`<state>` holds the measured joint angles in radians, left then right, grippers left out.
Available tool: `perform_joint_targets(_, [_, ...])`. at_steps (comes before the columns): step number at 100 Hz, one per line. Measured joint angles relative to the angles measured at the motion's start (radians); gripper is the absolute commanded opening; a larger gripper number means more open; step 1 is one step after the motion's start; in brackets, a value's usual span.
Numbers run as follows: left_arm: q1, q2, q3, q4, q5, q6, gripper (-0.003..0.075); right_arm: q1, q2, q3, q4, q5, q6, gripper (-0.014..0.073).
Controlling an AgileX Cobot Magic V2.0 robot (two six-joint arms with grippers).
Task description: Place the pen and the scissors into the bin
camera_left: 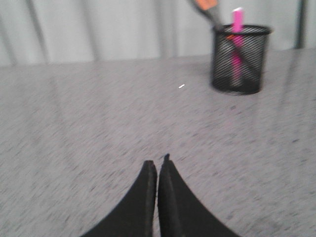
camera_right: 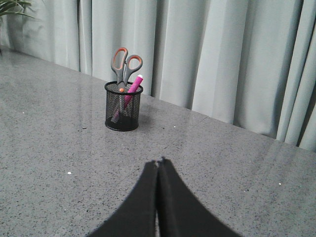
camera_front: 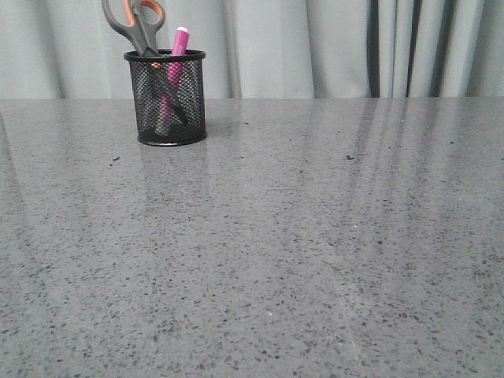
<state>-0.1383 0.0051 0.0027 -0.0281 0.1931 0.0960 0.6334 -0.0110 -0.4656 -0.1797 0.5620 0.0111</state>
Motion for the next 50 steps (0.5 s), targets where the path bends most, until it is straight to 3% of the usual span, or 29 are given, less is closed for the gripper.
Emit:
perform_joint_targets(19, [0.13,-0.009,0.0,0.004,0.137,-0.004,-0.0019,0.0,0.0,0.0,-0.002,0.002,0.0,-0.0069])
perform_joint_targets(50, [0.146,-0.009,0.0,0.004,0.139,-0.006,-0.0019,0.0,0.0,0.0,-0.002,0.002,-0.001,-0.0069])
